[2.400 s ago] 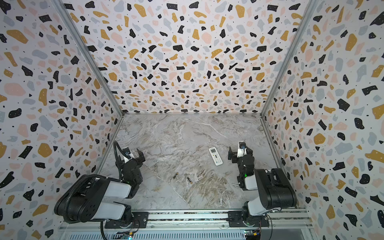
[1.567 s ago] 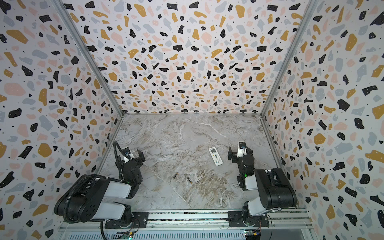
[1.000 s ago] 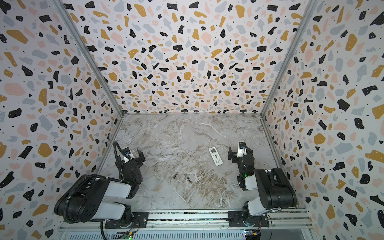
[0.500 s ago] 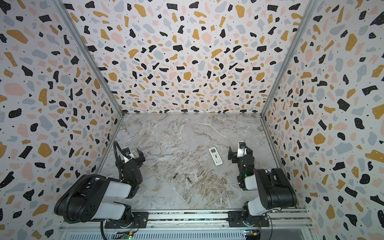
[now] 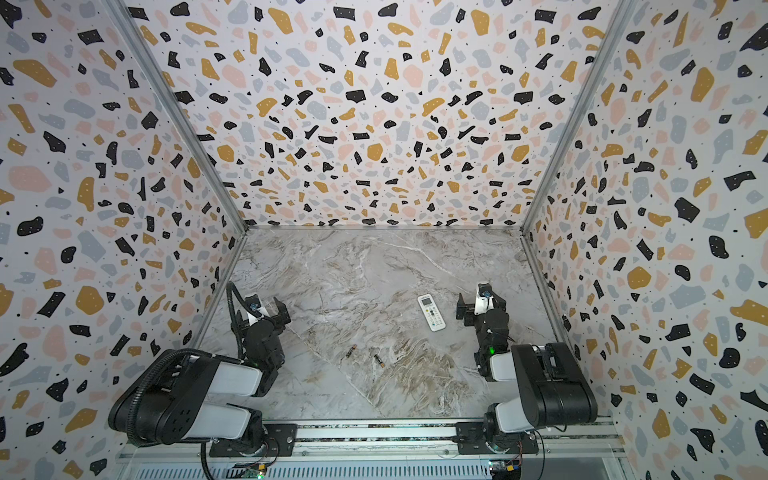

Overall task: Load the batteries into the remote control
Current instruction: 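Lower the right gripper onto the white remote and grasp it while the left arm rises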

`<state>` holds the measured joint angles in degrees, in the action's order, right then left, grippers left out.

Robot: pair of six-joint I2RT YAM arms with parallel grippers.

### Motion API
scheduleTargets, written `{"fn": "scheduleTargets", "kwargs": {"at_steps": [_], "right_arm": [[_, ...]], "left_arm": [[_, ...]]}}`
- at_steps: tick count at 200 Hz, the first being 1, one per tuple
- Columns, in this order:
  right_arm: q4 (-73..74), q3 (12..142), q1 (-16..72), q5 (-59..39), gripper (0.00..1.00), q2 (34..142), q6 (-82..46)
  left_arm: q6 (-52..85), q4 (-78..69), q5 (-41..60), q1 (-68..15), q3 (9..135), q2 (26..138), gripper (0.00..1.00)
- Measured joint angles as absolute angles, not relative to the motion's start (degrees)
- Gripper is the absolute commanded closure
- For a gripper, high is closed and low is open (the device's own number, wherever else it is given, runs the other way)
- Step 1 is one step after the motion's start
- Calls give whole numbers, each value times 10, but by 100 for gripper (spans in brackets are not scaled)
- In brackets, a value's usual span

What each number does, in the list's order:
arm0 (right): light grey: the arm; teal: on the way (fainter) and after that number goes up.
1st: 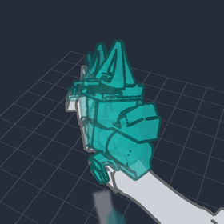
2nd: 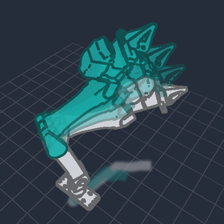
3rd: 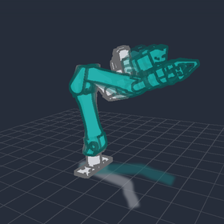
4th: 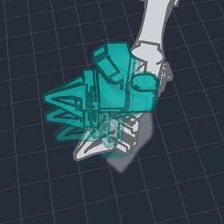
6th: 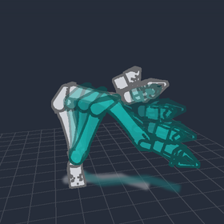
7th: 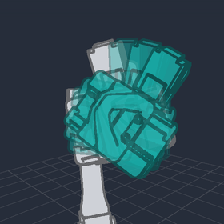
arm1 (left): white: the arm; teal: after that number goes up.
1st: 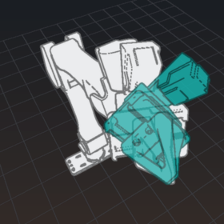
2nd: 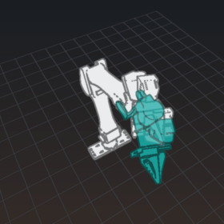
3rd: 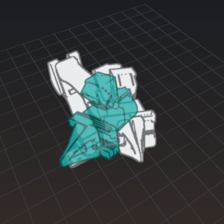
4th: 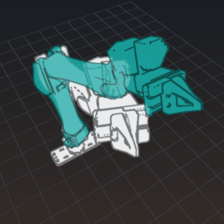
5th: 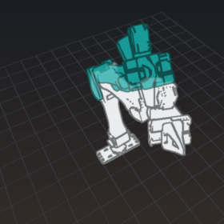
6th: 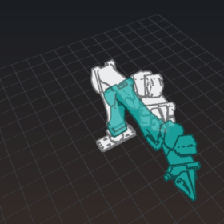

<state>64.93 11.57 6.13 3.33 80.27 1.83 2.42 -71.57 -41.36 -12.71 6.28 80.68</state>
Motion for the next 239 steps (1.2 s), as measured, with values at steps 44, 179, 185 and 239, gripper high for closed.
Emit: {"fn": "scheduleTargets", "kwargs": {"at_steps": [44,179,185,239], "right_arm": [[497,154,117,73,1,673,13],[62,368,221,20,1,729,-66],[53,377,224,16,1,743,-66],[6,421,234,-9,1,835,-66]], "left_arm": [[26,-698,-412,-126,64,774,1],[215,-196,-218,-206,267,495,0],[230,-181,-202,-209,276,501,1],[279,-144,-119,-353,287,534,0]]}}
